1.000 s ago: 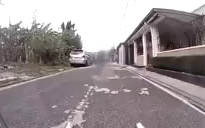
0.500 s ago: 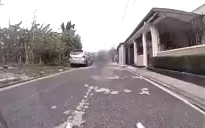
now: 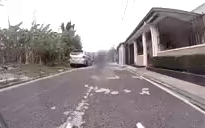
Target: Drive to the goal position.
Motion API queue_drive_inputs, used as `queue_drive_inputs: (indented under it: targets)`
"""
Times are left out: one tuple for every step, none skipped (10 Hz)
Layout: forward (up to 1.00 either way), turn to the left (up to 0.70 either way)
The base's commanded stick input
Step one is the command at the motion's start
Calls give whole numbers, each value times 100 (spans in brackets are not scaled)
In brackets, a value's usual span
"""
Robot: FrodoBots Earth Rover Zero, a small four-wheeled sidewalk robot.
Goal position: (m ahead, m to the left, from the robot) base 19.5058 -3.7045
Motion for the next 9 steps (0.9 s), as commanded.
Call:
queue_drive_inputs:
  targets:
    - [8, 0]
    - [7, 0]
    - [8, 0]
    - [7, 0]
    - [8, 0]
    - [7, 0]
    - [7, 0]
    - [7, 0]
    - [8, 0]
